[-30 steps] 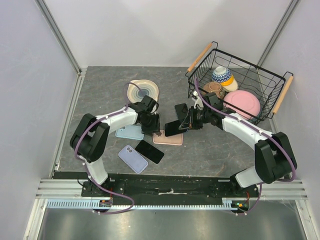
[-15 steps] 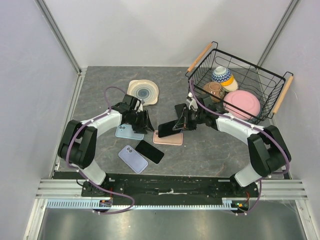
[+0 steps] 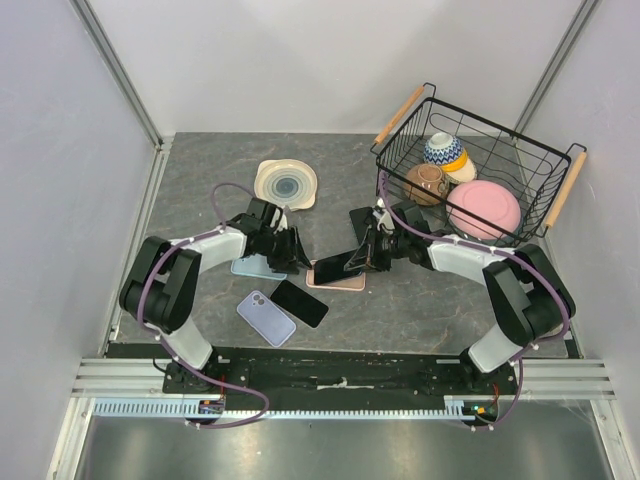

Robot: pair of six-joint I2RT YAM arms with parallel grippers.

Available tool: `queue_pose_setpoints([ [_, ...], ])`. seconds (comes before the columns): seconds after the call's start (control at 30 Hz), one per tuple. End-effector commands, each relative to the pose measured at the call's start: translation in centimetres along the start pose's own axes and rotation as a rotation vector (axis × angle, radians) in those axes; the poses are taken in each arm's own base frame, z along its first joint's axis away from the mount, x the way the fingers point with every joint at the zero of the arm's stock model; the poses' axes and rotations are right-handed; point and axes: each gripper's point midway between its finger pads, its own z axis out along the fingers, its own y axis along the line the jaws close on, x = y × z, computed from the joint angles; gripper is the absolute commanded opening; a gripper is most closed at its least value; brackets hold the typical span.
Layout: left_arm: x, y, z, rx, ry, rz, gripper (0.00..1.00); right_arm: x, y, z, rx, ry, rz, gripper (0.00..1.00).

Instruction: Put the phone into the phone case

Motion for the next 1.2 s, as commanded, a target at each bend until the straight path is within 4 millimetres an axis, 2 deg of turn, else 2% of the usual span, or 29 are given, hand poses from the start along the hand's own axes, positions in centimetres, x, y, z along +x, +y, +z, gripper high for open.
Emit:
queue_pose_setpoints([
  [0.0, 0.1, -0.7, 0.9, 0.047, 0.005, -0.026, 0.52, -0.2, -0.3, 0.8, -0.014, -0.022, 0.007, 0.00],
  [0.2, 0.3, -1.1, 1.6, 0.065, 0.008, -0.034, 0.52, 0.5, -1.6, 1.5, -0.010, -0.031, 0.048, 0.00],
  [0.43, 0.6, -1.1, 2.0, 0.068, 0.027, -0.023, 0.51, 2.0, -4.7, 3.2, 0.070, -0.005, 0.052, 0.00],
  [0.7, 0.9, -2.4, 2.4, 0.096, 0.054, 0.019, 0.51, 3.5, -6.8, 4.5, 0.117, 0.032, 0.044, 0.00],
  [1.03, -0.8, -2.7, 0.6, -0.035, -0.035, 0.129, 0.50, 4.9, -10.8, 4.5, 0.265, 0.061, 0.029, 0.00],
  [1.17, -0.5, -4.5, 0.1, -0.042, -0.071, 0.209, 0.50, 5.4, -11.6, 4.4, 0.295, 0.069, 0.036, 0.03],
])
